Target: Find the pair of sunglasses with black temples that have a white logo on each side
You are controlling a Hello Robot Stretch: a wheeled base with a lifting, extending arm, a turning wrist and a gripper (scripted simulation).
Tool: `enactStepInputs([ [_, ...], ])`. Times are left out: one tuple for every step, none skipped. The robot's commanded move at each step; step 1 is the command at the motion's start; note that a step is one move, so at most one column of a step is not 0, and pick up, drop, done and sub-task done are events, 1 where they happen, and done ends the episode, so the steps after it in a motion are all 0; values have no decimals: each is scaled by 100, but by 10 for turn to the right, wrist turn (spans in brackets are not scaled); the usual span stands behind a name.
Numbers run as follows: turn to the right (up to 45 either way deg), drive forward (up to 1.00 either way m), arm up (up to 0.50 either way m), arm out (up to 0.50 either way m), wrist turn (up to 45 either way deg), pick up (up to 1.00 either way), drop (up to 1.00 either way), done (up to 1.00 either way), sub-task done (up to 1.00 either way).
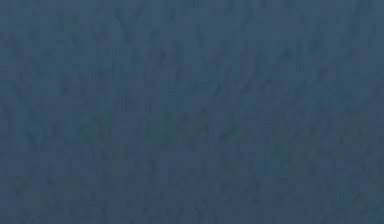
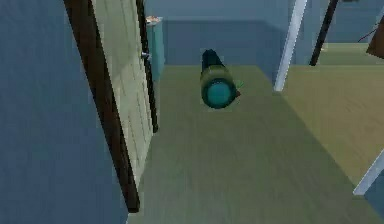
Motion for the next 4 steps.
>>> enactStepInputs([
  [450,0,0,0,0,0,0,0,0],
  [450,0,0,0,0,0,0,0,0],
  [390,0,0,0,0,0,0,0,0],
  [0,25,0,0,0,0,0,0,0],
])
